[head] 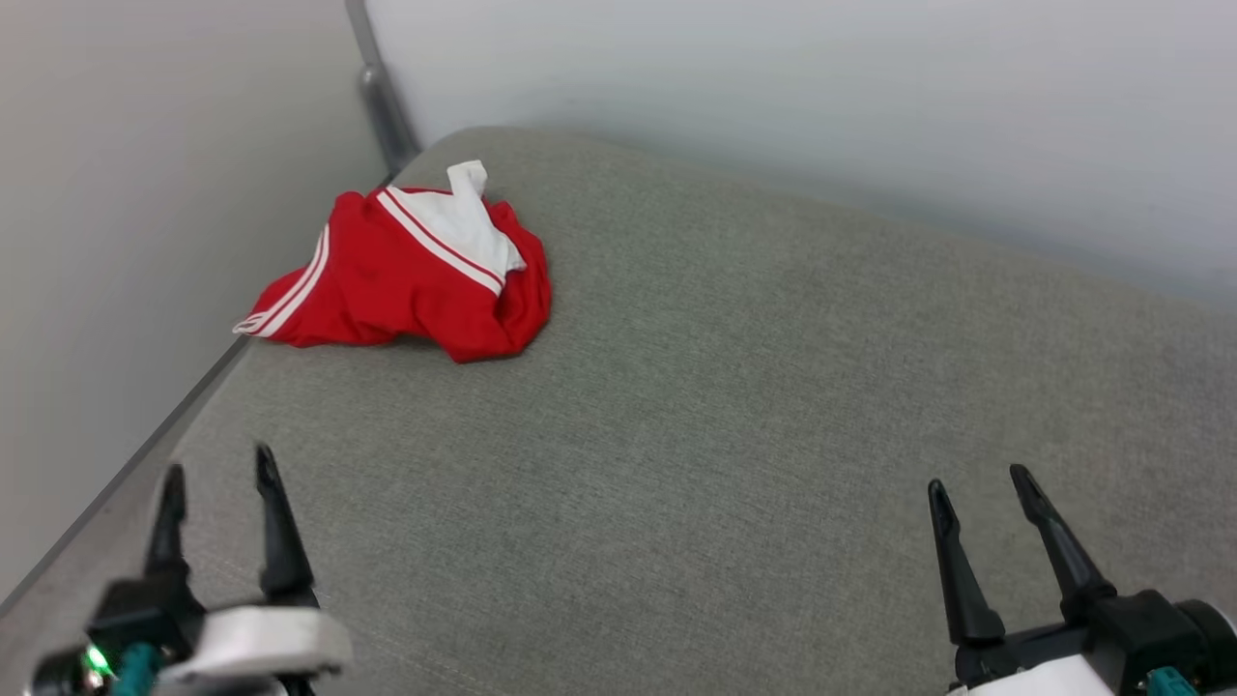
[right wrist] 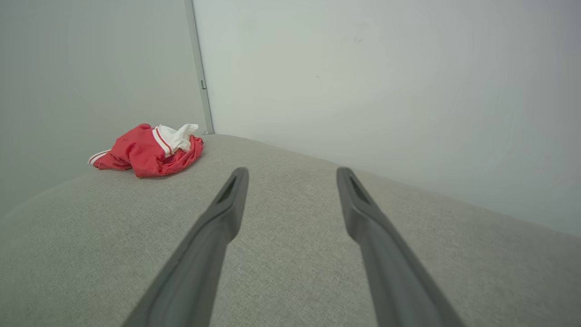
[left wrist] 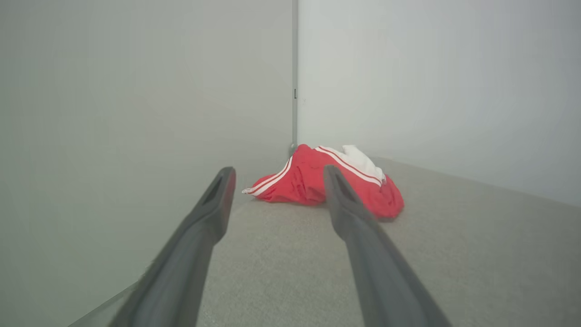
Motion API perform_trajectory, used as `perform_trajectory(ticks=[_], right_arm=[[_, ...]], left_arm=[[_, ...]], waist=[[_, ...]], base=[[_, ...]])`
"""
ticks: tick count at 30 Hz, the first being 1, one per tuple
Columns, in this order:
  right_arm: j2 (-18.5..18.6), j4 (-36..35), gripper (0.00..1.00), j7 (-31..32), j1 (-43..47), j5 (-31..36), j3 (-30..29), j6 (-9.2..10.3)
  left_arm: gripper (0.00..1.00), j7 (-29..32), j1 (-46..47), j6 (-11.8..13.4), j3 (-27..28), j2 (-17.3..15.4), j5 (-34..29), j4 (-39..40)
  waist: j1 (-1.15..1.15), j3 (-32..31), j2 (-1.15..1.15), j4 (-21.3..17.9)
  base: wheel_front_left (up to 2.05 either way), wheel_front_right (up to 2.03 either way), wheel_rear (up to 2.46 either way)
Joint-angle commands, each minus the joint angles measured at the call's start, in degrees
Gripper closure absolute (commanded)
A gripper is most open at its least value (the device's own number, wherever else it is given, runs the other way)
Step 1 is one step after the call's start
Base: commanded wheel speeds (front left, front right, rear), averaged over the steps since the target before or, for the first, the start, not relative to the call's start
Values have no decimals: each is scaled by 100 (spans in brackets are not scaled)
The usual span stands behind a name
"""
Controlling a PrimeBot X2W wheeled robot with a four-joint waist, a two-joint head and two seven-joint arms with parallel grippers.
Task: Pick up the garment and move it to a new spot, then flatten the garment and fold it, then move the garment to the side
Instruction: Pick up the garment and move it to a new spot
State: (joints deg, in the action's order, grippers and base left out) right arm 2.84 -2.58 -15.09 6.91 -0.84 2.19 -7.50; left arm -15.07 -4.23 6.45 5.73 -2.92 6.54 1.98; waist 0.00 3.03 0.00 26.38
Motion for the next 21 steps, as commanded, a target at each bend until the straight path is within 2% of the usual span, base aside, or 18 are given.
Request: perform_trajectory(ticks=[1, 8, 14, 17, 21], right_arm=[[7, -38, 0, -12, -101, 62, -26, 3], [7, -161, 0, -12, -445, 413, -177, 3], [7, -415, 0, -11, -915, 694, -253, 3], [9, -567, 0, -11, -1101, 826, -302, 3], [8, -766, 0, -12, -1247, 958, -333, 3]], left_arm=[[0, -16, 242, -79, 116, -10, 23, 29], [0, -15, 1782, -544, 767, -542, 35, -106], [0, -15, 3285, -830, 1295, -1015, 268, -457], [0, -15, 4067, -1079, 1480, -1412, 459, -1040], [0, 2, 4827, -1285, 1285, -1792, 591, -1876]], waist=[[0, 134, 0, -108], [0, 776, 0, -462], [0, 1646, 0, -744], [0, 2020, 0, -817], [0, 2365, 0, -845]], base=[[0, 0, 0], [0, 0, 0], [0, 0, 0], [0, 0, 0], [0, 0, 0]])
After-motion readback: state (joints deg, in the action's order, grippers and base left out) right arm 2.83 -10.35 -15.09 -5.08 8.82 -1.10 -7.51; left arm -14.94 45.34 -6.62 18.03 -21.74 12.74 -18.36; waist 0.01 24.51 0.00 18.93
